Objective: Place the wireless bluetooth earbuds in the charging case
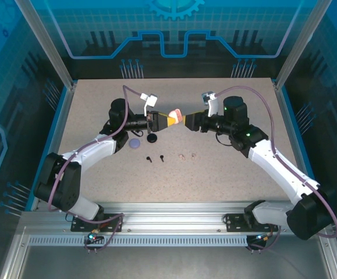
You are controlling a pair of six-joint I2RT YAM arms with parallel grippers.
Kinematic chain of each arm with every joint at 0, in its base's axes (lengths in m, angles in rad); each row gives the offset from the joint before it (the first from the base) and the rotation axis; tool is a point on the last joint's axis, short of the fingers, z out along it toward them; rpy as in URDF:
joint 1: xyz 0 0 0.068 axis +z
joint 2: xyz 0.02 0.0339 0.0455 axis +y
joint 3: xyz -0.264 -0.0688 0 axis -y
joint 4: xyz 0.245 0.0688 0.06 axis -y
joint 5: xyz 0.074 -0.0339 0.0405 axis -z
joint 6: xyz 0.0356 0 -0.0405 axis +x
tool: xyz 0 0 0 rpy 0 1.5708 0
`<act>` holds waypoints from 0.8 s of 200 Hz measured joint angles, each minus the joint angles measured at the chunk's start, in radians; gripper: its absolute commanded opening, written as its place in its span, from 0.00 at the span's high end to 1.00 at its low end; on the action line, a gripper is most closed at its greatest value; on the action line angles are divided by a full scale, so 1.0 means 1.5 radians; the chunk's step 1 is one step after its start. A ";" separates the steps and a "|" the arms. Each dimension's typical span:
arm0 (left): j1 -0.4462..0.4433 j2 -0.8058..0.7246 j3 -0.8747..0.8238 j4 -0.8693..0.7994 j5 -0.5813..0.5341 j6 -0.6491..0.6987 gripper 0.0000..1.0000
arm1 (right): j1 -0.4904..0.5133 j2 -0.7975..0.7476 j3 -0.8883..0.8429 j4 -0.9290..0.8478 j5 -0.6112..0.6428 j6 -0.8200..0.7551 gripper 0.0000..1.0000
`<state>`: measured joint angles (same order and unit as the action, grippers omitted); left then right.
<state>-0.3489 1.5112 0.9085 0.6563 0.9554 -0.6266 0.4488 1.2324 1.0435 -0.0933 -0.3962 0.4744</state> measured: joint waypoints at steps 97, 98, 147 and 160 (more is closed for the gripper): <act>0.000 0.000 0.000 0.005 0.002 -0.001 1.00 | 0.003 0.032 -0.012 0.038 -0.008 0.028 0.59; 0.000 0.000 0.000 0.005 0.002 -0.001 1.00 | 0.003 0.032 -0.012 0.038 -0.008 0.028 0.59; -0.002 -0.001 0.005 0.005 0.002 -0.002 1.00 | 0.012 0.053 -0.012 0.045 -0.007 0.033 0.63; -0.002 -0.001 0.005 0.004 0.002 -0.002 1.00 | 0.012 0.056 -0.012 0.047 -0.007 0.034 0.65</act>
<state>-0.3523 1.5097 0.9165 0.6624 0.9581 -0.6296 0.4667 1.3159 1.0260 -0.0227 -0.4065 0.5247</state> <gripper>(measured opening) 0.208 0.369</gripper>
